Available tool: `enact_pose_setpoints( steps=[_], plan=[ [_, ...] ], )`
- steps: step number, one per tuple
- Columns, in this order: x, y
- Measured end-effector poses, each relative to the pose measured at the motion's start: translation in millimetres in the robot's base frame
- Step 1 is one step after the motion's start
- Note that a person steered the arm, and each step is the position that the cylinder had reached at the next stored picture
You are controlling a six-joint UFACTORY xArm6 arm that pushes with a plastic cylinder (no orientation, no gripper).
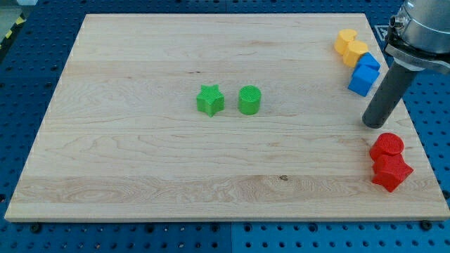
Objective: Move the yellow hexagon away from the blue triangle
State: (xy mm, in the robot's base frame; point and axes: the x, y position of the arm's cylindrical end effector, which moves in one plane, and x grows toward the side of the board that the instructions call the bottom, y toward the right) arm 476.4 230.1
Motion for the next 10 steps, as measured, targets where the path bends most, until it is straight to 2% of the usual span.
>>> enact_pose_setpoints(
  steps=[4,5,8,9,10],
  plan=[
    [-21,0],
    [-42,0],
    [-37,49],
    [-47,103],
    [-85,115]
  ],
)
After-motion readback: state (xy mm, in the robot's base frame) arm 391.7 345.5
